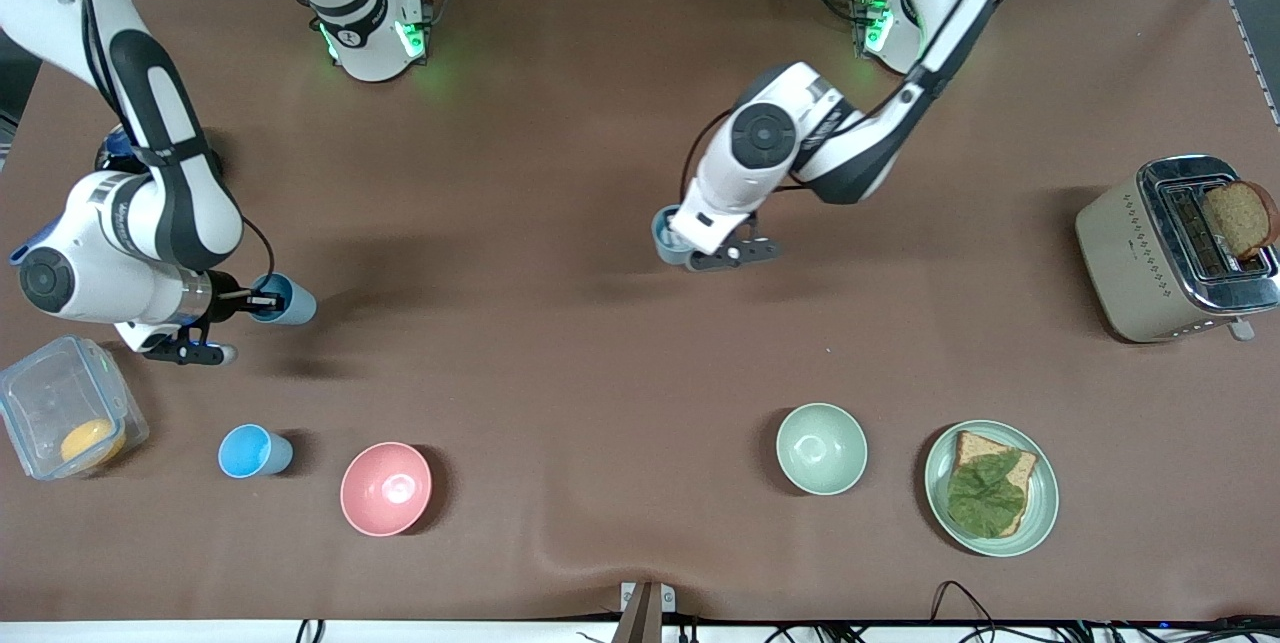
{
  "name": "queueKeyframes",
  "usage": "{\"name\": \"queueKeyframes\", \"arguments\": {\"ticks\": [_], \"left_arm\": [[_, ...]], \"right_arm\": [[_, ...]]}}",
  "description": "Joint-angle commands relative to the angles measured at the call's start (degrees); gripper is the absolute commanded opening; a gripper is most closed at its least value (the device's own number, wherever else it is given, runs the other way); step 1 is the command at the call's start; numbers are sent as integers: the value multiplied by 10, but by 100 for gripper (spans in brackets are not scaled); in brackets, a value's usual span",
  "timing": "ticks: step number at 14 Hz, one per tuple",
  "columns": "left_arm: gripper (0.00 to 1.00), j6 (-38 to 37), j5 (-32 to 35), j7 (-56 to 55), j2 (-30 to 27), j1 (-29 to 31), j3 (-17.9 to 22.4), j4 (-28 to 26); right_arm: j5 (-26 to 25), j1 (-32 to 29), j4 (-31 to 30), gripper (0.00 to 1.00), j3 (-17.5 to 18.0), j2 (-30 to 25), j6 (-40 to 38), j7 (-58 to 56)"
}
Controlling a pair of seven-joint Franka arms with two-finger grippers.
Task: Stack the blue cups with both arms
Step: 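Set down the left cup while the right gripper carries its cup over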
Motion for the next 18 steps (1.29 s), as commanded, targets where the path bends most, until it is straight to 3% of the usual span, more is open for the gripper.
{"name": "queueKeyframes", "arguments": {"ticks": [1, 5, 7, 8, 9, 10, 13, 18], "left_arm": [[0, 19, 16, -46, 48, -30, 6, 47], [0, 21, 92, -103, 103, -59, 15, 81], [0, 21, 99, -112, 114, -60, 15, 93], [23, 21, 100, -112, 114, -59, 15, 93], [83, 21, 100, -114, 111, -59, 15, 93], [100, 20, 101, -119, 108, -56, 15, 93], [100, -8, 101, -119, 53, -31, 15, 91], [100, -147, 93, -62, -100, 48, 11, 92]], "right_arm": [[5, 29, -15, 0, 0, -43, -17, 13], [5, 124, -13, 0, 0, -72, -36, 169], [5, 174, -9, 0, 0, -86, -49, 253], [5, 187, -8, 0, 1, -92, -56, 280], [6, 197, -8, 0, 2, -98, -62, 297], [7, 206, -8, 0, 3, -102, -66, 318], [40, 239, 4, 0, 3, -104, -77, 379], [98, 310, 35, 0, 4, -97, -94, 499]]}}
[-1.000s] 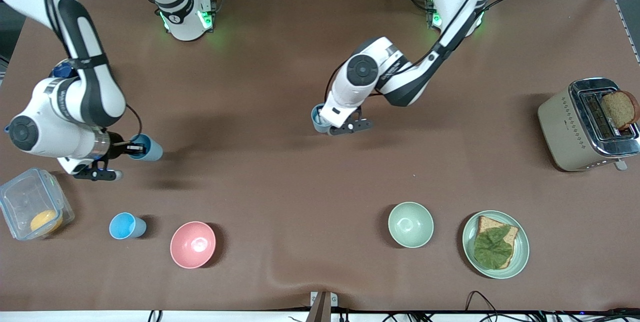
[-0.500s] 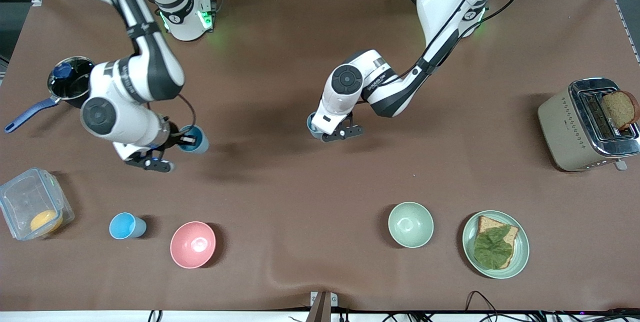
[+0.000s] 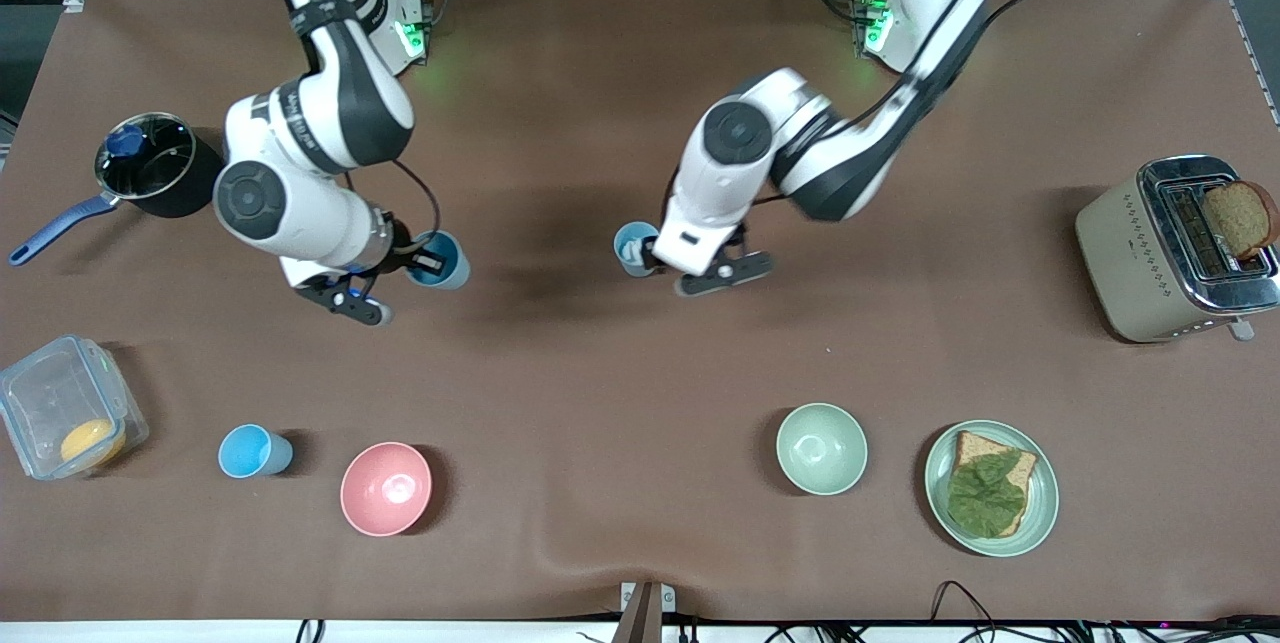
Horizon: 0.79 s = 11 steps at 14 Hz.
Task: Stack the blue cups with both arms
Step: 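Lower the right cup into the placed cup while the left gripper withdraws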
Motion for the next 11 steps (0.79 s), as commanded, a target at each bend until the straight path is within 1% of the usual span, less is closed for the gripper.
{"name": "queueKeyframes", "arguments": {"ticks": [1, 3, 6, 9, 11], "left_arm": [[100, -62, 7, 68, -98, 63, -6, -23], [100, -91, 1, 155, -134, 116, -6, -23], [100, -128, -6, 253, -171, 183, -6, -22], [100, -158, -13, 290, -202, 228, -6, -21], [100, -184, -18, 314, -222, 245, -3, -18]], "right_arm": [[36, 64, 12, 0, -5, -1, -2, 80], [37, 112, 43, 0, -5, 24, 20, 174], [37, 162, 90, 0, -5, 75, 44, 244], [30, 213, 110, 0, -6, 120, 88, 305], [30, 216, 113, 0, -6, 127, 89, 307]]}}
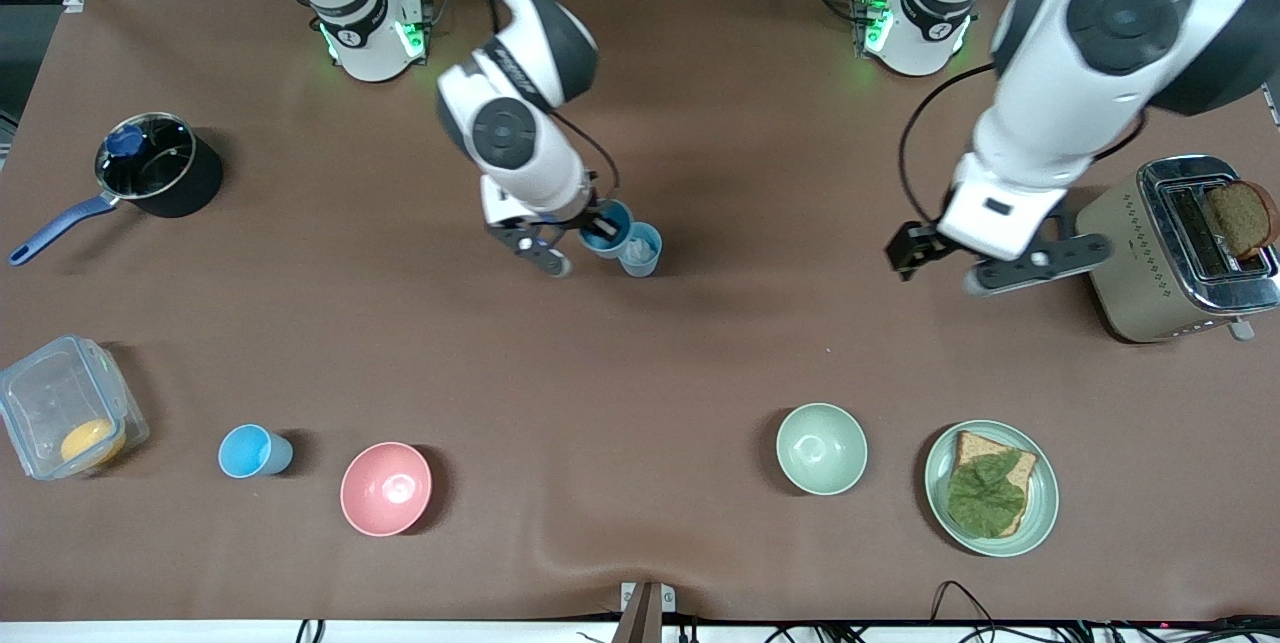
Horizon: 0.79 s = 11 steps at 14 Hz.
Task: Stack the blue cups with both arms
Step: 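Lower the right cup into the placed cup while the left gripper withdraws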
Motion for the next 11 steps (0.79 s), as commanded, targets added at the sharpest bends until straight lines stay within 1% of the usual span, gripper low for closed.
{"name": "queueKeyframes", "arguments": {"ticks": [1, 2, 3, 5, 7, 9, 11], "left_arm": [[100, -32, -16, 45, -39, 34, -4, -7], [100, -48, -27, 73, -40, 50, -3, 7], [100, -54, -37, 95, -43, 51, 1, 12], [100, -62, -38, 105, -47, 47, 22, 12], [100, -83, -36, 134, -47, 47, 28, 23], [100, -94, -35, 136, -49, 45, 36, 24], [100, -95, -35, 137, -53, 45, 36, 25]], "right_arm": [[4, 6, 23, 0, -8, 18, -6, 12], [4, 9, 23, 0, -8, 23, -3, 13], [4, 20, 23, 0, -8, 30, 3, 16], [2, 32, 23, 0, -9, 43, 19, 24], [2, 38, 24, 0, -8, 55, 40, 26], [2, 57, 24, 0, -11, 65, 49, 27], [2, 54, 24, 0, -12, 63, 45, 26]]}}
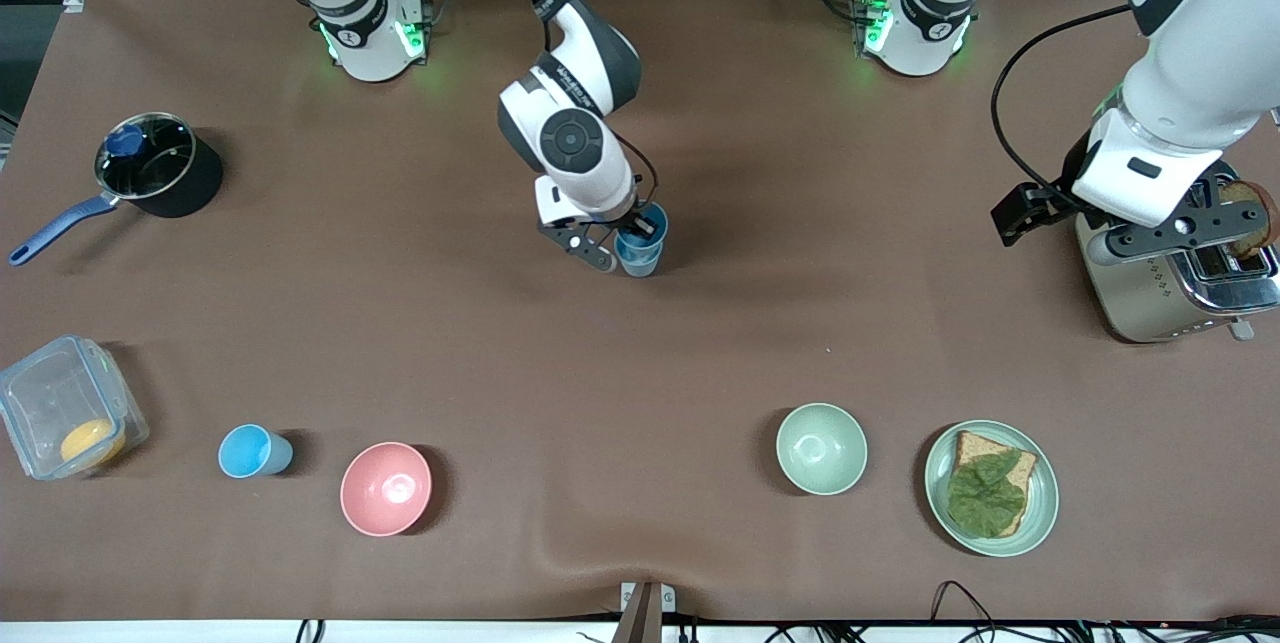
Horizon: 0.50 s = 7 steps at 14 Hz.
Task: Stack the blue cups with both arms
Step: 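Open the right gripper and lift it off the stacked cups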
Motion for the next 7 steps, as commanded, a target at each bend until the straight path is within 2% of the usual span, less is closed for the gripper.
{"name": "queueKeyframes", "arguments": {"ticks": [1, 4, 7], "left_arm": [[100, -17, -10, 16, -16, -1, 5, 4], [100, -31, -13, 16, -19, -2, 14, 12], [100, -38, -13, 16, -21, -2, 14, 15]], "right_arm": [[1, 3, 13, 11, -10, 2, -7, 7], [1, -8, 31, 99, -16, -6, -33, 5], [0, -8, 84, 100, -49, -21, -111, 1]]}}
